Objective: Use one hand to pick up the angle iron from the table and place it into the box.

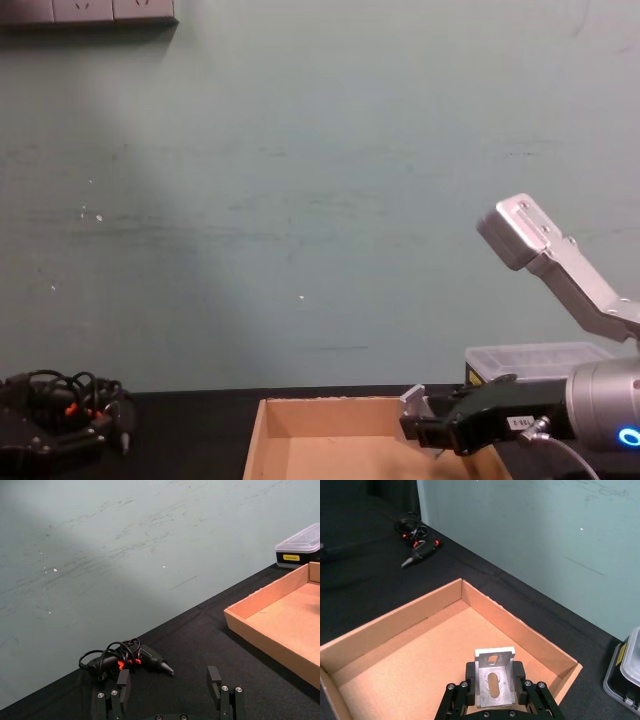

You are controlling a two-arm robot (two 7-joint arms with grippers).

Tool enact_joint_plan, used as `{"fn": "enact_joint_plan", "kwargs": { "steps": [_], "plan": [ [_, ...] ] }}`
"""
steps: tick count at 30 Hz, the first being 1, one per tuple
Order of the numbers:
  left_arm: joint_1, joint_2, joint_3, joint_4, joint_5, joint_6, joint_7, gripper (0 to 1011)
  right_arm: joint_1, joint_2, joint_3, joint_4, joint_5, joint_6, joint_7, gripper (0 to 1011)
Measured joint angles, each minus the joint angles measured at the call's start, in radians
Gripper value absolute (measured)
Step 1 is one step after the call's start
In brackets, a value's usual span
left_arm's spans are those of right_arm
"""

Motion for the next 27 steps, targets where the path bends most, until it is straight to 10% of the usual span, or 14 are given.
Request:
{"fn": "enact_joint_plan", "kwargs": {
  "steps": [7,27],
  "plan": [
    [0.0,0.0,0.0,0.0,0.0,0.0,0.0,1000,0.003,-0.014,0.013,0.017,-0.014,0.005,0.001,450],
    [0.0,0.0,0.0,0.0,0.0,0.0,0.0,1000,-0.035,-0.016,0.055,-0.025,-0.028,0.008,0.026,1002]
  ]
}}
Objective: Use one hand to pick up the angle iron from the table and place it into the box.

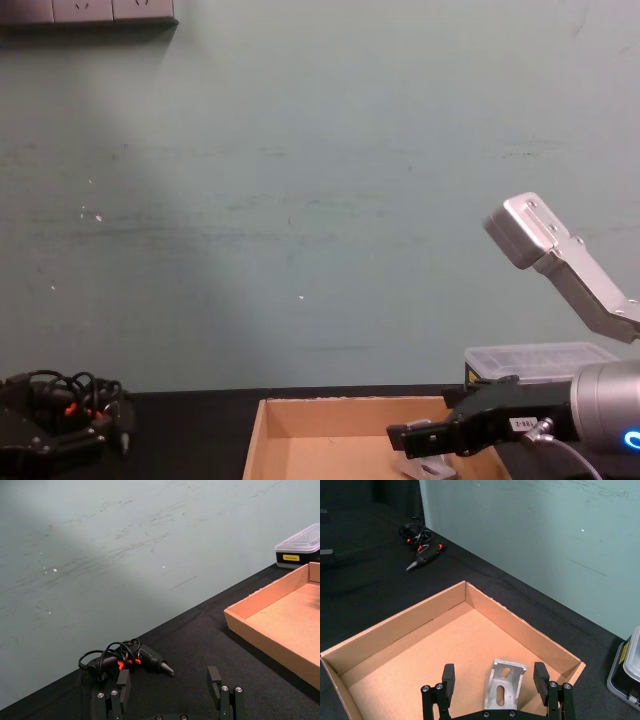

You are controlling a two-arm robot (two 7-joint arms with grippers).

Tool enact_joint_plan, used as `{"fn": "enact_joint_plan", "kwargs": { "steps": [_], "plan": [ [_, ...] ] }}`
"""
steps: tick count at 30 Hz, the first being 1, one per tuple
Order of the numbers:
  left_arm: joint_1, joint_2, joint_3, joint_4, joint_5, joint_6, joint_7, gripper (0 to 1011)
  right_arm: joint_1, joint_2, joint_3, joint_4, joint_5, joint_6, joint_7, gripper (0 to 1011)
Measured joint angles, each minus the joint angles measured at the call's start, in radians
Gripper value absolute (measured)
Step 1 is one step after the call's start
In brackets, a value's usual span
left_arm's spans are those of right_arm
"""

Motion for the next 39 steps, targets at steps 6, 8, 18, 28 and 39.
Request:
{"fn": "enact_joint_plan", "kwargs": {
  "steps": [6,8,18,28,39],
  "plan": [
    [0.0,0.0,0.0,0.0,0.0,0.0,0.0,1000,-0.009,0.003,0.006,-0.01,-0.001,0.0,0.002,1002],
    [0.0,0.0,0.0,0.0,0.0,0.0,0.0,1000,-0.012,0.004,0.008,-0.015,-0.001,0.0,0.003,1002],
    [0.0,0.0,0.0,0.0,0.0,0.0,0.0,1000,-0.035,0.018,0.028,-0.075,0.017,-0.017,0.013,1002],
    [0.0,0.0,0.0,0.0,0.0,0.0,0.0,1000,-0.065,0.082,0.039,-0.218,0.075,-0.007,0.079,1002],
    [0.0,0.0,0.0,0.0,0.0,0.0,0.0,1000,-0.056,0.18,-0.004,-0.336,0.151,0.035,0.25,1002]
  ]
}}
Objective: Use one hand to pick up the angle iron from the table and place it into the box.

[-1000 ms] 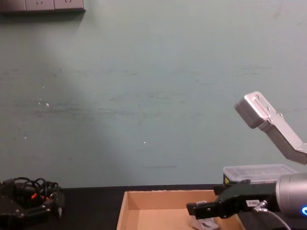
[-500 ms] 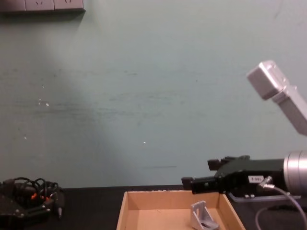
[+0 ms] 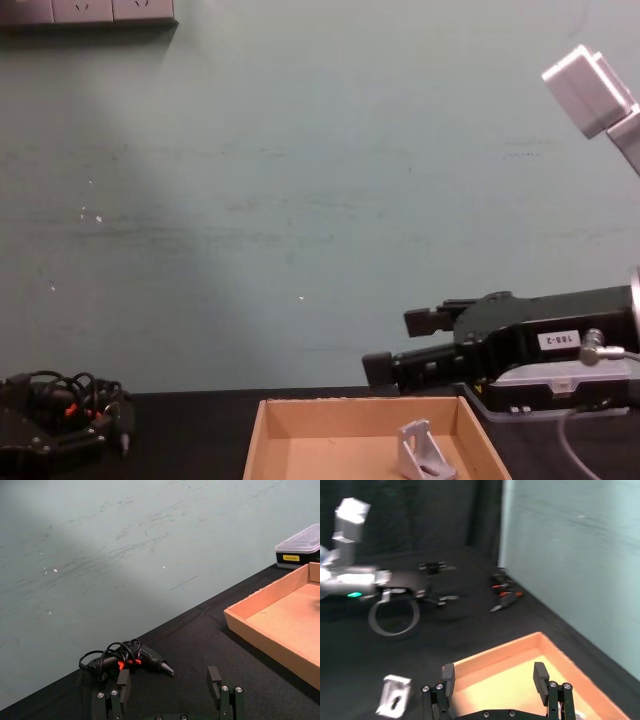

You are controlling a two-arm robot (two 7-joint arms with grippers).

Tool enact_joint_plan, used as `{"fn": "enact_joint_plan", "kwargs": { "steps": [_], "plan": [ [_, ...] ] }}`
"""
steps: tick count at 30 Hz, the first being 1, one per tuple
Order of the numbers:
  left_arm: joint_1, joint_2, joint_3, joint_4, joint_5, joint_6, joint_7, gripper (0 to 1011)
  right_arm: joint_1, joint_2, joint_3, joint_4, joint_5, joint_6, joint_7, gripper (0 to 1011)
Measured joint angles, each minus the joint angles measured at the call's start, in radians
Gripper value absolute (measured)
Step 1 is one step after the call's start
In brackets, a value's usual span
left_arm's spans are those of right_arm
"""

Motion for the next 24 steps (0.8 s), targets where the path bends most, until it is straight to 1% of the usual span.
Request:
{"fn": "enact_joint_plan", "kwargs": {
  "steps": [3,4,6,7,9,10,14,15,23,24],
  "plan": [
    [0.0,0.0,0.0,0.0,0.0,0.0,0.0,1000,0.01,0.018,-0.019,-0.009,0.008,0.002,0.045,1002],
    [0.0,0.0,0.0,0.0,0.0,0.0,0.0,1000,0.018,0.03,-0.035,-0.012,0.013,0.003,0.075,1002],
    [0.0,0.0,0.0,0.0,0.0,0.0,0.0,1000,0.025,0.041,-0.049,-0.013,0.016,0.003,0.105,1002],
    [0.0,0.0,0.0,0.0,0.0,0.0,0.0,1000,0.033,0.051,-0.064,-0.014,0.019,0.003,0.132,1002],
    [0.0,0.0,0.0,0.0,0.0,0.0,0.0,1000,0.039,0.059,-0.077,-0.014,0.023,0.004,0.159,1002],
    [0.0,0.0,0.0,0.0,0.0,0.0,0.0,1000,0.046,0.066,-0.092,-0.013,0.025,0.003,0.183,1002],
    [0.0,0.0,0.0,0.0,0.0,0.0,0.0,1000,0.058,0.078,-0.118,-0.01,0.031,0.001,0.227,1002],
    [0.0,0.0,0.0,0.0,0.0,0.0,0.0,1000,0.062,0.083,-0.129,-0.007,0.033,-0.002,0.242,1002],
    [0.0,0.0,0.0,0.0,0.0,0.0,0.0,1000,0.08,0.098,-0.178,0.003,0.034,-0.018,0.294,1002],
    [0.0,0.0,0.0,0.0,0.0,0.0,0.0,1000,0.085,0.101,-0.189,0.005,0.034,-0.021,0.305,1002]
  ]
}}
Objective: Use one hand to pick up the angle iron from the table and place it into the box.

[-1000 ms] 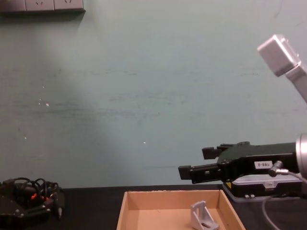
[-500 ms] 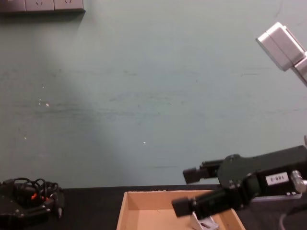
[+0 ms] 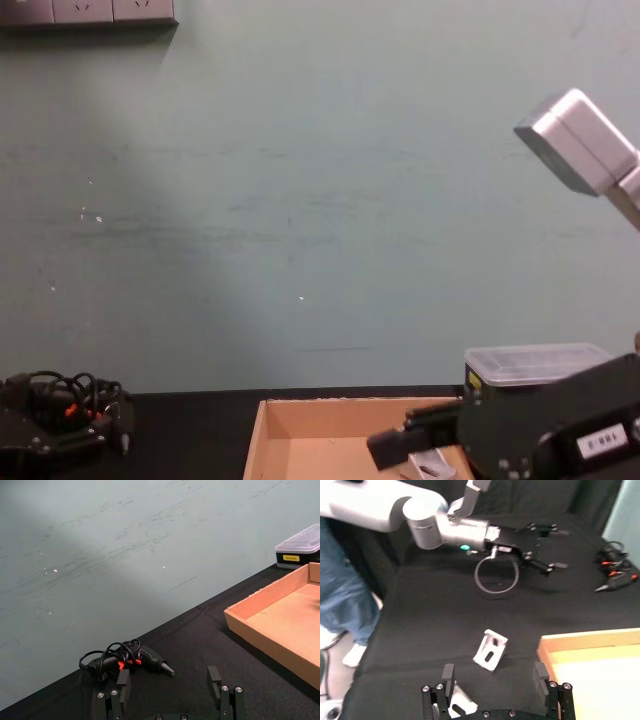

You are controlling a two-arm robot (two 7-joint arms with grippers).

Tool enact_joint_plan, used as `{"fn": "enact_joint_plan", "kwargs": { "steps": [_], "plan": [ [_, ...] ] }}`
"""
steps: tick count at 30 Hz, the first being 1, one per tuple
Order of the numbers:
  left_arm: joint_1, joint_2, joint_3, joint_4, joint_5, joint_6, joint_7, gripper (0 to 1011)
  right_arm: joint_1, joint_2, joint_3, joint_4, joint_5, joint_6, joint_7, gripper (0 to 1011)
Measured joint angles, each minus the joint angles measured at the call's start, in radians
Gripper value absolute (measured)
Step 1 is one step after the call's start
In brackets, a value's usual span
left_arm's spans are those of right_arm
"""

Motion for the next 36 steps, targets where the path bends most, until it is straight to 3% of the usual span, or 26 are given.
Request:
{"fn": "enact_joint_plan", "kwargs": {
  "steps": [11,36],
  "plan": [
    [0.0,0.0,0.0,0.0,0.0,0.0,0.0,1000,0.023,0.021,-0.076,0.01,-0.015,-0.028,0.062,1002],
    [0.0,0.0,0.0,0.0,0.0,0.0,0.0,1000,0.034,0.022,-0.193,0.017,-0.051,-0.061,0.04,1002]
  ]
}}
